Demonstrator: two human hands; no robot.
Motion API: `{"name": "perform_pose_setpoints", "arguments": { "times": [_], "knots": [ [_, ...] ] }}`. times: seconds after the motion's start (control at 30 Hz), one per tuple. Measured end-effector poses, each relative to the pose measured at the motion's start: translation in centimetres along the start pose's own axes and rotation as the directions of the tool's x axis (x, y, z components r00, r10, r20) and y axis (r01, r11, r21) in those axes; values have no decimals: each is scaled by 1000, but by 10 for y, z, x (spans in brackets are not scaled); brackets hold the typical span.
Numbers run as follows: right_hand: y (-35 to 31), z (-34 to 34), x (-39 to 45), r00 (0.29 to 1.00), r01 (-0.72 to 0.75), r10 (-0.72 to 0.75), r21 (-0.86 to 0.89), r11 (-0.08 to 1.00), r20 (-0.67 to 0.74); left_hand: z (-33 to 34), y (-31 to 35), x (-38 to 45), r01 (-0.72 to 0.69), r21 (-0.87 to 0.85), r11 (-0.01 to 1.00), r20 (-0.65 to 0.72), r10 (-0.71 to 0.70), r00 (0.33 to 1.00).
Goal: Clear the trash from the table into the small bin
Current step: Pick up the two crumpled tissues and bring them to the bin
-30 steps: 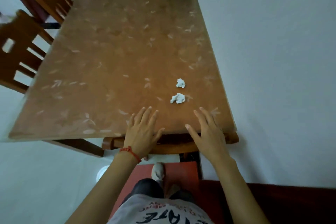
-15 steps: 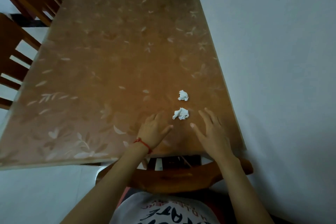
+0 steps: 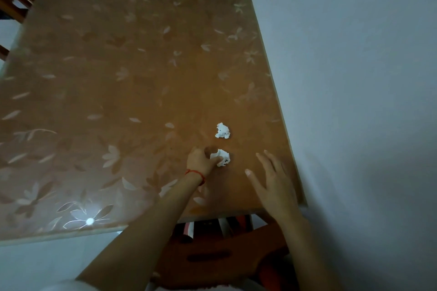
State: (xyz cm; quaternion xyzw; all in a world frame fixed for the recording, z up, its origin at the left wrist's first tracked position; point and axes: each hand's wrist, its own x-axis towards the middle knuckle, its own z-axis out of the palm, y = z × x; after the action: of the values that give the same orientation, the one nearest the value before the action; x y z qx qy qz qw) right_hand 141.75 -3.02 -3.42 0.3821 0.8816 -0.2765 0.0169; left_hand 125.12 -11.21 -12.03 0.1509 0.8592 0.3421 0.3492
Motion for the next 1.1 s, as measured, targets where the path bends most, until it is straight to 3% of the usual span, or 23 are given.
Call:
{"name": "perform_pose_setpoints", "arguments": {
  "times": [0.5, 0.7, 0.8, 0.97, 1.1],
  "knots": [
    [18, -3, 17, 999, -2, 1, 13, 1000, 46, 27, 7, 8, -55, 89, 994, -48, 60, 997],
    [12, -1, 32, 996, 20, -23, 29, 999, 83, 15, 4, 4, 14, -163, 987, -99, -30, 995],
    [4, 0, 48, 994, 8, -22, 123, 992, 112, 4, -4, 3, 36, -281, 959, -145, -79, 986],
    [-11, 13, 91, 979, -131, 60, 372, 919, 197, -19, -14, -5, 74, -486, 871, -179, -182, 967],
    [-23, 31, 128, 966, -229, 139, 470, 852, 219, -35, -23, -14, 85, -582, 809, -212, -252, 944]
  ]
}}
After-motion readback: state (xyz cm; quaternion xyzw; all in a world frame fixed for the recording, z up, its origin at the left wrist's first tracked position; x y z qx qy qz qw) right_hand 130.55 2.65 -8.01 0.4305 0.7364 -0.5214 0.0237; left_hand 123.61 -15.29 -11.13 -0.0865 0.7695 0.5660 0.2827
